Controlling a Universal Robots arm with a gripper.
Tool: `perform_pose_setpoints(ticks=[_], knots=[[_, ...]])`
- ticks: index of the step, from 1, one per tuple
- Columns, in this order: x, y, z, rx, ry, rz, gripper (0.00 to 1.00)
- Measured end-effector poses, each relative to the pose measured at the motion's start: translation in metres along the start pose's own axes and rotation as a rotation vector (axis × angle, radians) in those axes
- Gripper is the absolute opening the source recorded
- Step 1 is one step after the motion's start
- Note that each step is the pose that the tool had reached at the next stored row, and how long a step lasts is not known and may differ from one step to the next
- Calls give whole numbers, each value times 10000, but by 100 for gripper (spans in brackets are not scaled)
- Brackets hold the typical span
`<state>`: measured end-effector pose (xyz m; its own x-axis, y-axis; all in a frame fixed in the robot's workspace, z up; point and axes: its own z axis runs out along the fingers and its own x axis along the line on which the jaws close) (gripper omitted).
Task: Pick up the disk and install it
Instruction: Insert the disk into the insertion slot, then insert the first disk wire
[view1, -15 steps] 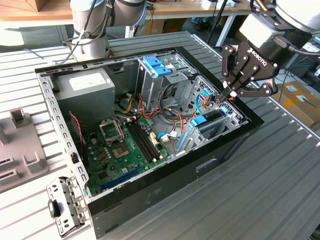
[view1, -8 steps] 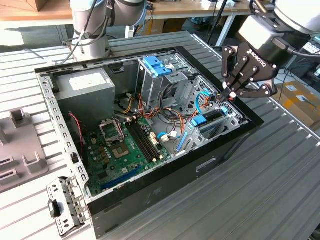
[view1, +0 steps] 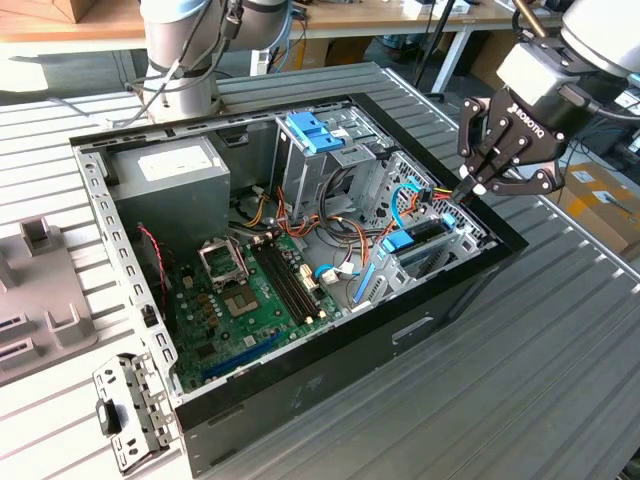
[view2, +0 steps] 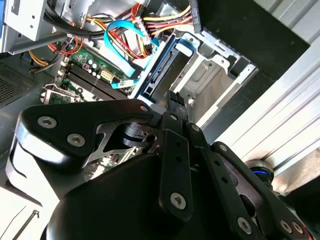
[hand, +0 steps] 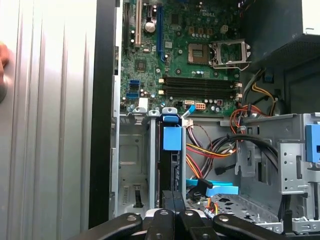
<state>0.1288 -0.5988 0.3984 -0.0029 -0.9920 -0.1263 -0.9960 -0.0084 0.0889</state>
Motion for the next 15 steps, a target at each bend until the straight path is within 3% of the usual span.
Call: perform_pose_setpoints(ticks=[15], knots=[[0,-14,-1,0,25,3,11]])
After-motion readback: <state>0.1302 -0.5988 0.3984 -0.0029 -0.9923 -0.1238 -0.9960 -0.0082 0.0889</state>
